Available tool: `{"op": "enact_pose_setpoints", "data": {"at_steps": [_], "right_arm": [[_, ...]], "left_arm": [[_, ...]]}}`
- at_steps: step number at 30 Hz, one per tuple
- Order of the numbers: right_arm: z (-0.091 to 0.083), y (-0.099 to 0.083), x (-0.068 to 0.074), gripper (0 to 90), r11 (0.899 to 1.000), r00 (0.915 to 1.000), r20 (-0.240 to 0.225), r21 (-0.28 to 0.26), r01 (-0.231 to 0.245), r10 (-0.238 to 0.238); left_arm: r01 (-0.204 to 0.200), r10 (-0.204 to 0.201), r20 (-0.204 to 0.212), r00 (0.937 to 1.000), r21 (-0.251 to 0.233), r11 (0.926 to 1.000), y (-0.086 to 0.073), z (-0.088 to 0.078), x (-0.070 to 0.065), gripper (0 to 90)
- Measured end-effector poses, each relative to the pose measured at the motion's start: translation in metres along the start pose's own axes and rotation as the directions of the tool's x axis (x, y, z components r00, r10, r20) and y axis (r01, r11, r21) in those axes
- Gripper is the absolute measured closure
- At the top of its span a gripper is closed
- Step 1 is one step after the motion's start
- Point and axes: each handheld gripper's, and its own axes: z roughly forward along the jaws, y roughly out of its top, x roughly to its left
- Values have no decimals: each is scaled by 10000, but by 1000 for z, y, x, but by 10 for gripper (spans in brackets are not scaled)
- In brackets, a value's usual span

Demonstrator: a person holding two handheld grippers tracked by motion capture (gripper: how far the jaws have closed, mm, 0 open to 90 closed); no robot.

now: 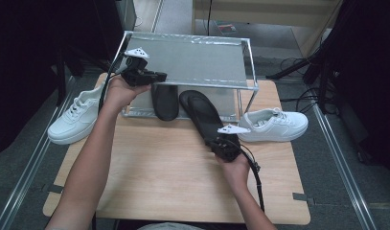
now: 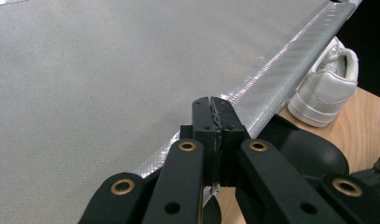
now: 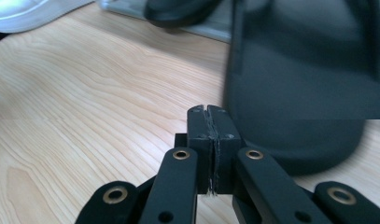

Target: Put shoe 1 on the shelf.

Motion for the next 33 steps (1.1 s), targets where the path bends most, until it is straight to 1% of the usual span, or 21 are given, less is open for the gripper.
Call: {"op": "enact_pose_setpoints", "data": {"at_steps": [2, 7, 8, 15, 17, 21, 28, 33], "right_arm": [[-6, -3, -6, 896, 9999, 9998, 136, 43, -111, 110], [-19, -10, -16, 892, 9999, 9989, 460, 113, -90, 85], [-21, -12, -18, 892, 9998, 9986, 506, 122, -147, 140], [-28, -18, -33, 893, 9994, 9945, 989, 93, -343, 333], [-28, -18, -35, 893, 9994, 9925, 1187, 154, -314, 293], [-25, -19, -38, 892, 9992, 9917, 1237, 133, -381, 361], [-18, -15, -35, 892, 9993, 9922, 1197, 73, -370, 359], [-10, -14, -35, 886, 9987, 9936, 1013, 36, -509, 503]], "left_arm": [[-2, 2, 5, 10000, -11, 10000, 0, 0, 0, 899], [-15, 15, -16, 10000, -2, 10000, 0, 0, 0, 899], [-7, 7, -19, 10000, -6, 10000, 0, 0, 0, 899], [18, -18, 1, 10000, -5, 10000, 0, 0, 0, 899], [10, -10, -3, 10000, -7, 10000, 0, 0, 0, 899], [51, -51, 11, 10000, 8, 10000, 0, 0, 0, 899], [10, -10, -7, 10000, -11, 10000, 0, 0, 0, 898], [-8, 8, 1, 10000, -10, 10000, 0, 0, 0, 897]]}}
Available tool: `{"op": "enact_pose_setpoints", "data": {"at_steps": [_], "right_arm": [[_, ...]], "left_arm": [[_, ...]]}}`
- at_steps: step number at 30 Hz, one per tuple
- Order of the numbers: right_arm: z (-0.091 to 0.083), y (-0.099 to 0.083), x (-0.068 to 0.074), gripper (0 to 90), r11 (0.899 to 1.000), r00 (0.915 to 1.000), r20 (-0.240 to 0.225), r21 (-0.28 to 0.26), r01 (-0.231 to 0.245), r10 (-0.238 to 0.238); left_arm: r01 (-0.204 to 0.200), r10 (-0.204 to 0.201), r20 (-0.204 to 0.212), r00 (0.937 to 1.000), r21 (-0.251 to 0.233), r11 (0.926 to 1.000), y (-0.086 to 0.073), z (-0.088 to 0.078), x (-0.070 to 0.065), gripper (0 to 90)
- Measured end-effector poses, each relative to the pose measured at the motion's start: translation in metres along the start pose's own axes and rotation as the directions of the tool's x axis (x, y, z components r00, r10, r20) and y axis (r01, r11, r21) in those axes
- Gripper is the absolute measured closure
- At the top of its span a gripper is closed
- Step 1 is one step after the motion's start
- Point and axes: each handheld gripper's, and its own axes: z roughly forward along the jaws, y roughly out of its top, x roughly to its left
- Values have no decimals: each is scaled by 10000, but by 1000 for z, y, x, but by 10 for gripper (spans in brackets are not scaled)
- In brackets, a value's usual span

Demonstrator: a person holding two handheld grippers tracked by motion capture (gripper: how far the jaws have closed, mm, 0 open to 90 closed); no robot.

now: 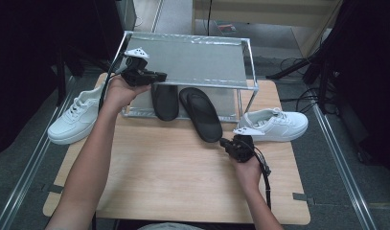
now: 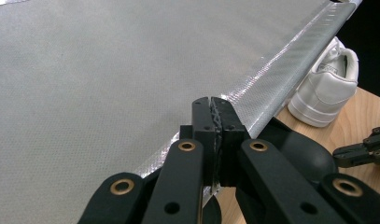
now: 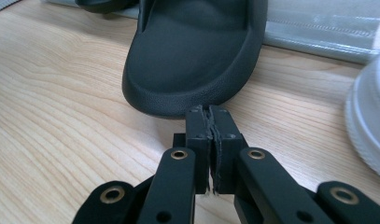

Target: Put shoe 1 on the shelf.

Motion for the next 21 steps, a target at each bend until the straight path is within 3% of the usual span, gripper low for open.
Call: {"op": "enact_pose_setpoints", "data": {"at_steps": [15, 21], "right_arm": [[24, 18, 11, 900, 9998, 9999, -145, 172, -67, 69], [41, 32, 16, 900, 9989, 9994, -205, 382, 277, -269]], "left_arm": [[37, -37, 7, 10000, 17, 10000, 0, 0, 0, 896], [58, -58, 13, 10000, -3, 10000, 0, 0, 0, 896]]}}
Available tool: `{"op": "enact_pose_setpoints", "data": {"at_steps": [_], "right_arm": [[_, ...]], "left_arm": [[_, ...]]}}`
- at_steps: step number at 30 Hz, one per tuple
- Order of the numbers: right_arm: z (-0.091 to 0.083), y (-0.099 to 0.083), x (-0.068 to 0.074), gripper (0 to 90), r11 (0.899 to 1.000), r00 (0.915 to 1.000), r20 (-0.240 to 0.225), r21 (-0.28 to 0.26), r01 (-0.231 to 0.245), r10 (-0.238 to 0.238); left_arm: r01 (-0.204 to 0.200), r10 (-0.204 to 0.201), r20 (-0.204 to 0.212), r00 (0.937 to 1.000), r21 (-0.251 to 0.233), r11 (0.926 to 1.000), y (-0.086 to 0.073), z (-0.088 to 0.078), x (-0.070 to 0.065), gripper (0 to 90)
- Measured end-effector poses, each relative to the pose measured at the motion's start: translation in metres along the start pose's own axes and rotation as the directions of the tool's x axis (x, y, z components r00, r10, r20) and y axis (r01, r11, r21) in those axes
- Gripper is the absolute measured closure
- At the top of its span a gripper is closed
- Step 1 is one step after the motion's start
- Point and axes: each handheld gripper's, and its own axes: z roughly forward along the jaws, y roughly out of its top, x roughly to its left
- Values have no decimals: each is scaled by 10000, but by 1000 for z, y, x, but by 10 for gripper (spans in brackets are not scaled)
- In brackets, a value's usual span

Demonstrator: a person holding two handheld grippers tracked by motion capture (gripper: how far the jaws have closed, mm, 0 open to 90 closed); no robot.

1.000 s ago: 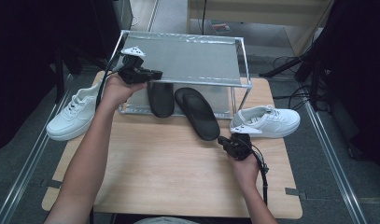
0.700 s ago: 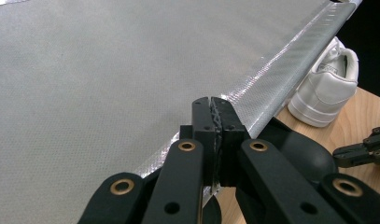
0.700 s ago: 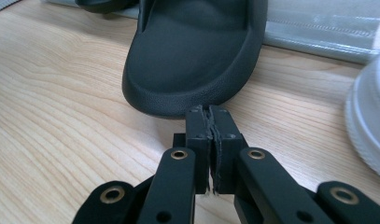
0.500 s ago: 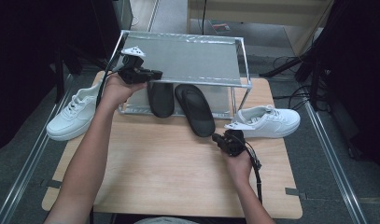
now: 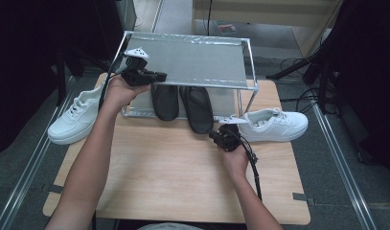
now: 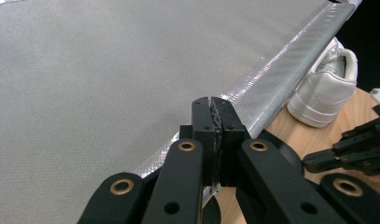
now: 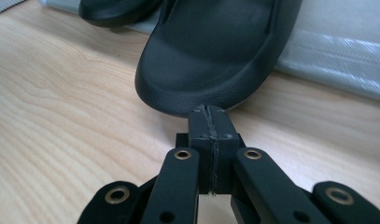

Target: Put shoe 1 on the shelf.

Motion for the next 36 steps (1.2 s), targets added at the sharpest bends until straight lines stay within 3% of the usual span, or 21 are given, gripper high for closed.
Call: {"op": "enact_pose_setpoints", "data": {"at_steps": [20, 31, 36], "right_arm": [[53, 40, 30, 900, 9961, 9973, -196, 512, 723, -714], [70, 51, 38, 900, 9961, 9973, -297, 561, 686, -670], [74, 52, 40, 900, 9950, 9959, -393, 543, 837, -816]], "left_arm": [[65, -65, 31, 10000, 9, 10000, 0, 0, 1, 895], [72, -72, 8, 10000, 7, 10000, 0, 0, 1, 884], [339, -339, 16, 9994, 28, 9994, 1, 0, 2, 868]]}}
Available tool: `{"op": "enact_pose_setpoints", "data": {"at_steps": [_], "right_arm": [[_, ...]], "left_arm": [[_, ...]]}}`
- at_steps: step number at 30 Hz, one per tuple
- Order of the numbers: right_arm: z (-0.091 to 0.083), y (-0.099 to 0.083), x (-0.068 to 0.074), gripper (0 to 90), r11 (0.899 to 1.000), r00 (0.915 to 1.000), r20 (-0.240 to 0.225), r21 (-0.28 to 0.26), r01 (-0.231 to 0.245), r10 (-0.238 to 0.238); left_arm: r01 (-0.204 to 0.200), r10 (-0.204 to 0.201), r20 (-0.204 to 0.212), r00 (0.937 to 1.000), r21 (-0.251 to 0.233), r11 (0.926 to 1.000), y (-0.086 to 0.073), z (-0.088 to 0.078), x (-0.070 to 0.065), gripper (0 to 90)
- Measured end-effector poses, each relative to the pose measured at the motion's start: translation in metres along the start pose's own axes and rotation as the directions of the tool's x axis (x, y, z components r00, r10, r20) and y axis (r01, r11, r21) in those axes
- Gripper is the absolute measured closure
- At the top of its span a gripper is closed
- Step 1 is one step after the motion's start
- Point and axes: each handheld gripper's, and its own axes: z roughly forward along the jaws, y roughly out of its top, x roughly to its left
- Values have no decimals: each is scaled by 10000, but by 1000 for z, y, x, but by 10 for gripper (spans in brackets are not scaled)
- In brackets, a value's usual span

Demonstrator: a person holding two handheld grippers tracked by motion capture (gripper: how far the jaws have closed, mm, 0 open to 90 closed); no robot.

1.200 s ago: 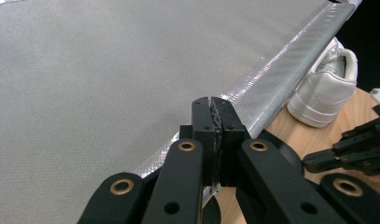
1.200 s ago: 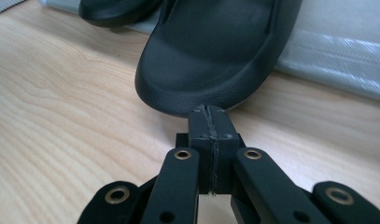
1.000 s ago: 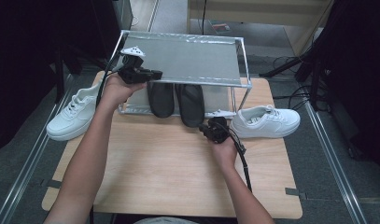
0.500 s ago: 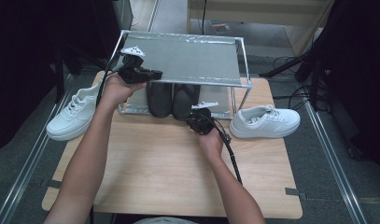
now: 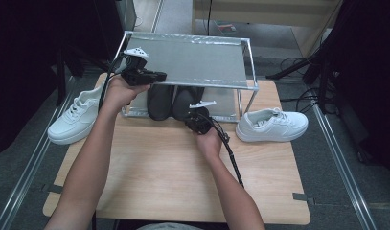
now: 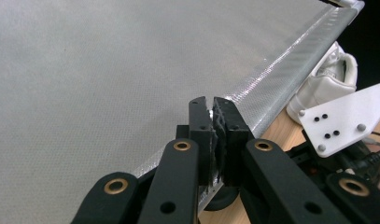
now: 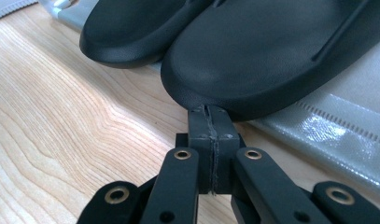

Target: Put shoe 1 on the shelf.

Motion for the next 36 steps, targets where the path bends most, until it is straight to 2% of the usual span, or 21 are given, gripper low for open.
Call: {"op": "enact_pose_setpoints", "data": {"at_steps": [4, 8, 11, 13, 14, 17, 19, 26, 29, 34, 36], "right_arm": [[-4, -2, 1, 900, 10000, 9999, -108, 30, -74, 74], [-14, -7, 5, 885, 9999, 9992, -361, -54, 160, -161], [-23, -11, 7, 864, 9998, 9977, -644, -116, 184, -191], [-32, -15, 9, 841, 9997, 9958, -895, -164, 183, -197], [-36, -16, 10, 824, 9996, 9944, -1033, -222, 197, -218], [-49, -20, 10, 756, 9992, 9897, -1410, -332, 212, -257], [-59, -22, 10, 719, 9991, 9862, -1650, -422, 56, -125], [-90, -33, 4, 623, 9962, 9796, -1985, -858, 156, -324], [-103, -39, 2, 606, 9947, 9791, -1955, -952, 378, -559], [-122, -52, -7, 595, 9940, 9781, -2028, -1067, 249, -462], [-130, -55, -10, 581, 9932, 9784, -2009, -1138, 262, -488]], "left_arm": [[-151, 152, -208, 9997, 75, 9999, 1, -1, -1, 833], [-61, 62, -98, 9999, 120, 9999, 4, -5, -1, 783], [15, -9, 242, 9997, -221, 9998, 6, -11, -3, 720], [108, -94, 614, 9981, -222, 9997, 8, -15, -6, 636], [31, -13, 715, 9974, -254, 9997, 8, -18, -9, 599], [-64, 81, 858, 9963, -193, 9998, 10, -24, -17, 548], [-88, 99, 931, 9956, -118, 9999, 10, -27, -22, 514], [143, -163, 1150, 9932, 180, 9997, 3, -37, -29, 472], [295, -325, 1276, 9913, 252, 9992, 1, -41, -32, 468], [265, -296, 1345, 9905, 247, 9993, -5, -51, -39, 445], [265, -297, 1252, 9917, 271, 9993, -9, -54, -41, 439]]}}
